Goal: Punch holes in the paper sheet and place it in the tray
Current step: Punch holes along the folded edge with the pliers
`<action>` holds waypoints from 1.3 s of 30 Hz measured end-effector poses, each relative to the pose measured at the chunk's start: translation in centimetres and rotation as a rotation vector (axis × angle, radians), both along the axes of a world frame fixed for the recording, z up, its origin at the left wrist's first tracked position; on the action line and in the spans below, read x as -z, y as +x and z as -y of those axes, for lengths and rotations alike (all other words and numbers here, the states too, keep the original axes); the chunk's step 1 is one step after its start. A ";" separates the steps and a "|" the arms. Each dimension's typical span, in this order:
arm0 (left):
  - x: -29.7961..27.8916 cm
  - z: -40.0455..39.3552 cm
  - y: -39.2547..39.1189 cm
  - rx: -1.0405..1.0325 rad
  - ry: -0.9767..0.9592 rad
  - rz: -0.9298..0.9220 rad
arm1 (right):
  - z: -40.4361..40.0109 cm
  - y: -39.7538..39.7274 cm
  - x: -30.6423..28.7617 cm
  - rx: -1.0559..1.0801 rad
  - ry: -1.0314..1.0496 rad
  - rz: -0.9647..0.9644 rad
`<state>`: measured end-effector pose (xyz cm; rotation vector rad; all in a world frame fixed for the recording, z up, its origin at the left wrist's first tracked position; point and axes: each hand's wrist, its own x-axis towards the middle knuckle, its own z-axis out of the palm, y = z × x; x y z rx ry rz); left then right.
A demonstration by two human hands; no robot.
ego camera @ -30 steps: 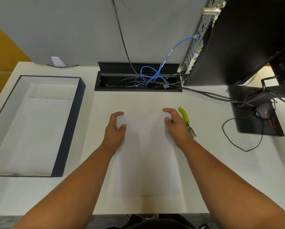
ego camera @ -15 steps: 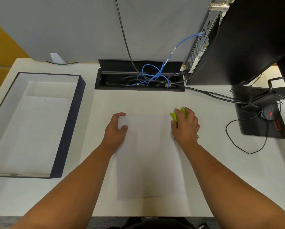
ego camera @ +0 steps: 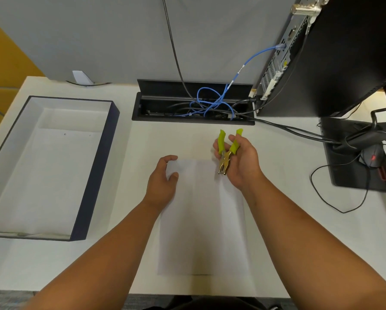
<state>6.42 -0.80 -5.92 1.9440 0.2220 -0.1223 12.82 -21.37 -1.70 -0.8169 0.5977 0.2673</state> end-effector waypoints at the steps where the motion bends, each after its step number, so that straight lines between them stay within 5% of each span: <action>1: -0.1 0.2 -0.2 0.007 0.016 0.007 | -0.3 -0.1 0.0 0.004 0.035 0.008; 33: 0.6 0.8 -1.9 0.020 0.069 0.009 | -4.1 0.8 0.4 -0.091 -0.097 0.369; 39: 0.6 0.8 -1.9 0.027 0.080 0.004 | -3.6 0.7 0.4 -0.143 0.004 0.411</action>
